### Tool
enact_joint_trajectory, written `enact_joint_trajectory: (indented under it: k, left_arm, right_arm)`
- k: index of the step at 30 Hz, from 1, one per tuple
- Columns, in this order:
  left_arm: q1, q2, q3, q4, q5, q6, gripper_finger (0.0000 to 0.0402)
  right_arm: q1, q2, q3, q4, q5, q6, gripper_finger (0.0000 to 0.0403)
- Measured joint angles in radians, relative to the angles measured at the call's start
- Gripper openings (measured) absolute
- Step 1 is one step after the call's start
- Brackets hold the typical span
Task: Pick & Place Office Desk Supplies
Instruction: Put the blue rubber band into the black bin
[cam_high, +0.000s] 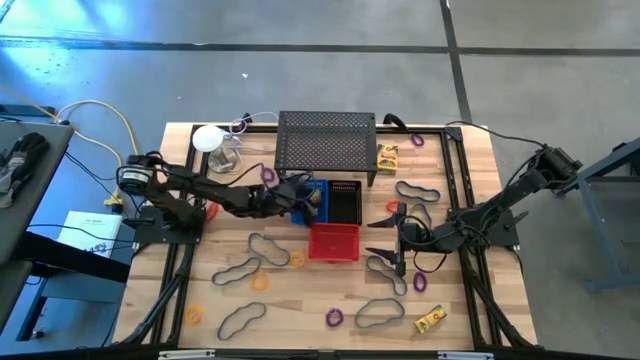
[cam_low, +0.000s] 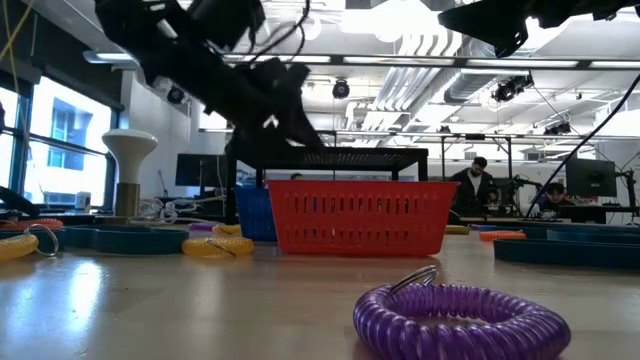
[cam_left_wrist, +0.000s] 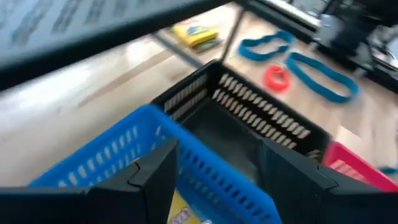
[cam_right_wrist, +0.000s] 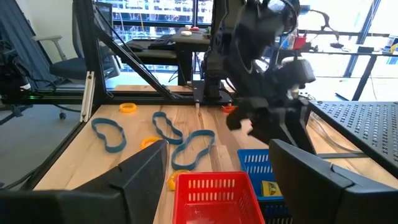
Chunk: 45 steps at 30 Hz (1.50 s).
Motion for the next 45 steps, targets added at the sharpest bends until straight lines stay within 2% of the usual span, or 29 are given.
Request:
enact_joint_trajectory:
  k: [9,15,17,22,25,31,41,45]
  left_arm:
    - [-0.123,-0.12,0.0,-0.059,0.006,0.292,0.0215]
    - [-0.181,-0.164,0.0,-0.149,0.014,0.309,0.0215]
    - [-0.183,-0.163,0.0,-0.17,0.061,0.306,0.0215]
    - [-0.171,-0.152,0.0,-0.187,0.216,0.312,0.0215]
    - [-0.166,-0.153,0.0,-0.18,0.271,0.312,0.0215]
    - [-0.165,-0.153,0.0,-0.178,0.28,0.334,0.0215]
    - [-0.16,-0.153,0.0,-0.158,0.28,0.339,0.0215]
    - [-0.144,-0.153,0.0,-0.159,0.281,0.337,0.0215]
  right_arm:
    - [0.057,0.0,0.0,-0.014,-0.07,0.001,0.0271]
    - [0.133,-0.007,0.0,-0.161,-0.118,0.081,0.0271]
    - [0.146,-0.015,0.0,-0.218,-0.109,0.129,0.0271]
    - [0.162,-0.047,0.001,-0.457,-0.067,0.37,0.0268]
    - [0.161,-0.052,0.0,-0.632,-0.067,0.555,0.0261]
    - [0.158,-0.052,0.0,-0.897,-0.068,0.869,0.0244]
    - [0.053,-0.052,0.0,-1.153,-0.072,1.103,0.0225]
    - [0.013,-0.052,0.0,-1.236,-0.112,1.249,0.0222]
